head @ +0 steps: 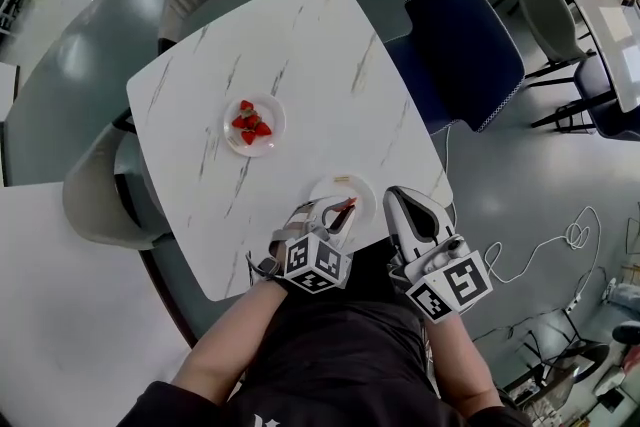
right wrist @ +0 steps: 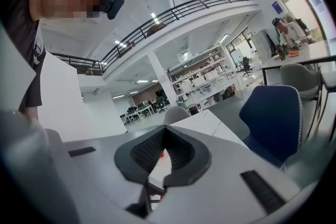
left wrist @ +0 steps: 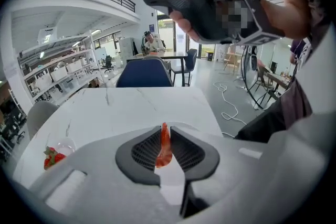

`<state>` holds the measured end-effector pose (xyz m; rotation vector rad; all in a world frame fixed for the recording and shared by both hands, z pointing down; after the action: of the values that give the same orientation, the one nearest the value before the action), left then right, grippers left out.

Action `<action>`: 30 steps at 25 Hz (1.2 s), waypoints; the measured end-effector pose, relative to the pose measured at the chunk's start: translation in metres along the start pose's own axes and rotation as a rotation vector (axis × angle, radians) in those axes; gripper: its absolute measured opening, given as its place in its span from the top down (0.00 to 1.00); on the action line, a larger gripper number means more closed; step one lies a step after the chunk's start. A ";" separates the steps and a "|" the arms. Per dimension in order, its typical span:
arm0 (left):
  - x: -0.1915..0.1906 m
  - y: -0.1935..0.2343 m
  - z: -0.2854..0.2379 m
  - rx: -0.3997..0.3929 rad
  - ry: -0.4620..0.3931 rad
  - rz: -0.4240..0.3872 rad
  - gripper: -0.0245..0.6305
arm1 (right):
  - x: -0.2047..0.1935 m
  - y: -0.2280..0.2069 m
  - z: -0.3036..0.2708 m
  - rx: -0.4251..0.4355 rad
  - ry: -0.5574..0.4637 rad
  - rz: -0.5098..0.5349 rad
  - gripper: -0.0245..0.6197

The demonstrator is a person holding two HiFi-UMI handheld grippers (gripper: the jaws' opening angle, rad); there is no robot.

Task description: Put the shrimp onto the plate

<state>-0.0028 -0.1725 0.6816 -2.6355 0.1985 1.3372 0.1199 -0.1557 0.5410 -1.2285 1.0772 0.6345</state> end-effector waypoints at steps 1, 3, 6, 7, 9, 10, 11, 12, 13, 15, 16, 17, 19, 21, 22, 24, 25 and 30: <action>-0.003 0.000 -0.002 -0.005 0.015 -0.002 0.87 | -0.001 -0.001 0.000 -0.002 -0.001 -0.002 0.96; -0.008 -0.001 -0.006 -0.014 0.041 -0.011 0.87 | -0.002 -0.002 0.001 -0.004 -0.002 -0.004 0.96; -0.013 -0.003 -0.013 -0.030 0.071 -0.027 0.87 | -0.002 -0.003 0.001 -0.005 -0.003 -0.003 0.96; -0.015 -0.003 -0.016 -0.034 0.081 -0.030 0.87 | -0.002 -0.004 0.001 -0.004 -0.004 -0.003 0.96; -0.020 -0.005 -0.020 -0.042 0.104 -0.036 0.87 | -0.003 -0.004 0.001 -0.006 -0.004 -0.004 0.96; -0.022 -0.005 -0.021 -0.046 0.113 -0.038 0.87 | -0.003 -0.005 0.002 -0.007 -0.003 -0.005 0.96; -0.024 -0.006 -0.023 -0.049 0.118 -0.039 0.87 | -0.004 -0.005 0.002 -0.008 -0.002 -0.006 0.96; -0.024 -0.007 -0.024 -0.051 0.119 -0.039 0.87 | -0.004 -0.005 0.002 -0.009 0.000 -0.006 0.96; -0.024 -0.007 -0.025 -0.055 0.118 -0.037 0.87 | -0.003 -0.006 0.003 -0.010 0.002 -0.005 0.96; -0.023 -0.007 -0.027 -0.065 0.120 -0.035 0.87 | -0.002 -0.007 0.003 -0.009 0.003 -0.007 0.96; -0.024 -0.006 -0.028 -0.069 0.125 -0.035 0.87 | -0.002 -0.007 0.002 -0.007 0.003 -0.008 0.96; -0.026 -0.006 -0.029 -0.073 0.130 -0.034 0.87 | -0.002 -0.006 0.002 -0.004 0.004 -0.010 0.96; -0.027 -0.006 -0.029 -0.079 0.131 -0.025 0.87 | -0.002 -0.006 0.002 0.002 0.008 -0.012 0.96; -0.026 -0.005 -0.029 -0.082 0.120 -0.009 0.87 | -0.002 -0.006 0.003 0.011 0.012 -0.015 0.96; -0.025 -0.004 -0.028 -0.081 0.110 0.000 0.87 | -0.001 -0.006 0.003 0.015 0.013 -0.016 0.96; -0.019 -0.002 -0.023 -0.068 0.083 0.023 0.87 | 0.000 -0.004 0.003 0.022 0.015 -0.015 0.96; -0.016 -0.001 -0.020 -0.056 0.067 0.035 0.87 | 0.001 -0.002 0.002 0.027 0.017 -0.014 0.96; 0.014 0.007 0.011 0.009 -0.045 0.125 0.87 | 0.004 0.011 0.001 0.046 0.040 0.000 0.96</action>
<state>-0.0045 -0.1776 0.6637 -2.6213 0.3682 1.4277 0.1122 -0.1521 0.5322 -1.2058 1.1193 0.5836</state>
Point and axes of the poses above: the fingertips, and each gripper's own axes: z backward along the fingers, y to its left, x out of its top, the point moved 7 cm from there along z, backward along the fingers, and after that the axes turned 10 degrees about -y, right-handed, at the moved point
